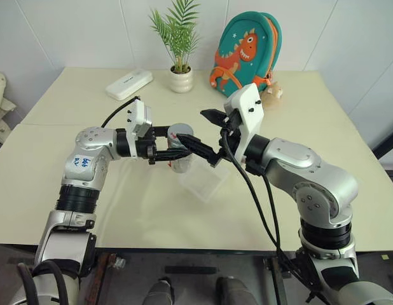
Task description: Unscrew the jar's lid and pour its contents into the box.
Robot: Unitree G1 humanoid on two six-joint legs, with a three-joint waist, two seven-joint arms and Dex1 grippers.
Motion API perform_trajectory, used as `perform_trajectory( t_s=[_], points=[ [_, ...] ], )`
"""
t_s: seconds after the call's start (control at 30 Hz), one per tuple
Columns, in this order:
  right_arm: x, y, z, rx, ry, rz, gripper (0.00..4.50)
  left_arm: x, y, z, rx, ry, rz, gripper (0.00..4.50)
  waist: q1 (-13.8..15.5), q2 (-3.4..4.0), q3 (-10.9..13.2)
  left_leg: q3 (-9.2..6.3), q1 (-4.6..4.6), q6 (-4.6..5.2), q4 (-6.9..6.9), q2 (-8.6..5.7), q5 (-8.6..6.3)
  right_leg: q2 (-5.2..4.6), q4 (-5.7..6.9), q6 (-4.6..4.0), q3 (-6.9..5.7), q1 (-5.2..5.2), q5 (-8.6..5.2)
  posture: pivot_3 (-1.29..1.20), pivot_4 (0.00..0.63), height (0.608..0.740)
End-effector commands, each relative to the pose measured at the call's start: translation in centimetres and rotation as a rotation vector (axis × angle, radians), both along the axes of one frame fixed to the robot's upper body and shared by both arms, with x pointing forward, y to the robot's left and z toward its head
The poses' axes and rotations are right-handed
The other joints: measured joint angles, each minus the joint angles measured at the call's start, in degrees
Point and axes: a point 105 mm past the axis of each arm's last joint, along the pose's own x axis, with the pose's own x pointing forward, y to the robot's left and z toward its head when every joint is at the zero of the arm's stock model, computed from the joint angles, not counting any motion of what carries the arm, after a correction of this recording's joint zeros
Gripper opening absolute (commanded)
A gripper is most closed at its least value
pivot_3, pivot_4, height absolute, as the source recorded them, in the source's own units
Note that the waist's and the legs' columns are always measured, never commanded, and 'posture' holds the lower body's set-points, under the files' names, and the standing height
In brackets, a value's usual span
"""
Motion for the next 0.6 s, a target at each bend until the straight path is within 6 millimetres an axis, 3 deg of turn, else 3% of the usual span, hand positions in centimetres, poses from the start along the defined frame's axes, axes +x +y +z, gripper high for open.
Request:
perform_trajectory(
  t_s=[0.03, 0.23, 0.57, 0.6],
  points=[
    [-0.8, 0.7, 1.2, 0.011, -0.054, 0.011, 4.50, 0.0, -0.2, 1.1, -0.007, -0.059, -0.008, 2.56, -0.01, 0.00, 0.00, 0.00, -0.01, 0.00, 0.00, 0.00, 0.00, 0.00, 0.01, 0.00, 0.00, -0.01, 0.00, 0.00, 0.150, 0.740],
    [-0.1, 1.8, 0.6, -0.010, -0.041, -0.015, 4.50, -0.3, -0.6, 1.0, -0.018, -0.056, -0.032, 2.56, 0.04, 0.00, 0.00, 0.00, -0.02, 0.00, 0.02, 0.00, 0.00, 0.00, 0.02, 0.01, 0.00, -0.02, 0.00, 0.00, 0.150, 0.740],
    [0.7, 1.4, 0.1, -0.047, -0.037, -0.056, 4.50, -0.2, -0.7, 0.9, -0.025, -0.056, -0.026, 2.56, -0.01, 0.00, 0.00, 0.00, -0.02, 0.01, 0.01, 0.00, 0.00, 0.00, 0.03, 0.01, 0.01, -0.04, 0.00, 0.00, 0.150, 0.740],
    [0.8, 1.3, 0.1, -0.044, -0.037, -0.062, 4.11, -0.2, -0.7, 0.8, -0.026, -0.055, -0.025, 2.56, 0.00, 0.00, 0.00, 0.00, -0.02, 0.01, 0.01, 0.00, 0.00, 0.00, 0.03, 0.01, 0.01, -0.04, 0.00, 0.00, 0.150, 0.740]
  ],
)
